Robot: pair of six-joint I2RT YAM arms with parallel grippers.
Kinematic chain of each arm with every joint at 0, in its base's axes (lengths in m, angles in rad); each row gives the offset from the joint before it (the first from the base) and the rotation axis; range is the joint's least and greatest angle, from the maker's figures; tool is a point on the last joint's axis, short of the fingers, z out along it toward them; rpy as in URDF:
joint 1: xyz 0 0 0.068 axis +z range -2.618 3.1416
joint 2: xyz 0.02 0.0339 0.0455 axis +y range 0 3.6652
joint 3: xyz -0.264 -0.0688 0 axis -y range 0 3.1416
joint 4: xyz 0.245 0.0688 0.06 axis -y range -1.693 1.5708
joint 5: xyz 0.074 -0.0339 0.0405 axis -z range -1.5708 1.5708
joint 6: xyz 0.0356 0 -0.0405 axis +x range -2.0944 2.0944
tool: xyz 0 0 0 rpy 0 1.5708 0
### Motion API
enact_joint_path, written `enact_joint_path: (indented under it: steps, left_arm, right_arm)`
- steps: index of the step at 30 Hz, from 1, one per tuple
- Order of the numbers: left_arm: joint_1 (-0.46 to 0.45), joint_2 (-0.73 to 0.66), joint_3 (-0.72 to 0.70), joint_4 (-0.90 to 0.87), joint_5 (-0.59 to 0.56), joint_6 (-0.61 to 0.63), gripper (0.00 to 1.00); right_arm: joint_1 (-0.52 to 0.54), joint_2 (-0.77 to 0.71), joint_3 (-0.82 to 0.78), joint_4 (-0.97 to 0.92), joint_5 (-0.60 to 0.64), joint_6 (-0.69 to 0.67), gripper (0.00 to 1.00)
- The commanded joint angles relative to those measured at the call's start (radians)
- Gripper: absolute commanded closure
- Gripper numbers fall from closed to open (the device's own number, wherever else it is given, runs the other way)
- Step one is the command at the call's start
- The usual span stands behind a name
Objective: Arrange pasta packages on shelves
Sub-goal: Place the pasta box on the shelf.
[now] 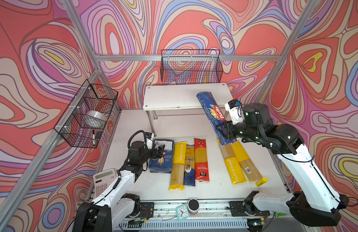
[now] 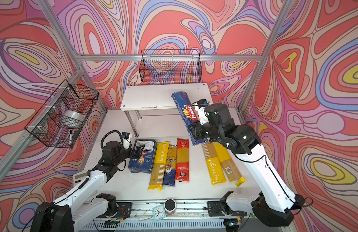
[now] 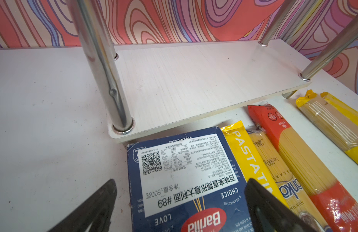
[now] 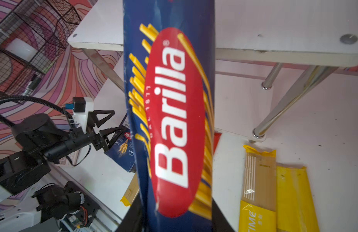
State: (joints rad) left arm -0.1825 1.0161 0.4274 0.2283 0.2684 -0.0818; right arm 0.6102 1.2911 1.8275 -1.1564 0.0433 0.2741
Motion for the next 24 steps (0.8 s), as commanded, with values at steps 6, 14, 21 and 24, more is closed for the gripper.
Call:
enact_joint_path:
  steps: [6,14,21,24]
  left_arm:
    - [0.0,-0.003,0.002,0.008,0.006,0.0,0.0]
    - [0.0,-0.001,0.004,0.008,0.006,0.0,0.0]
    - [0.0,0.002,0.004,0.008,0.002,0.0,0.0]
    - [0.0,0.004,0.005,0.007,0.004,0.001,0.0]
  right_arm:
    - [0.003,0.096,0.186,0.061,0.288,-0.108,0.83]
    - [-0.048,0.234,0.33,0.054,0.303,-0.145,0.83]
    - [-0.171,0.378,0.489,0.021,0.187,-0.137,0.83]
    - [-0.206,0.436,0.573,-0.012,0.164,-0.147,0.83]
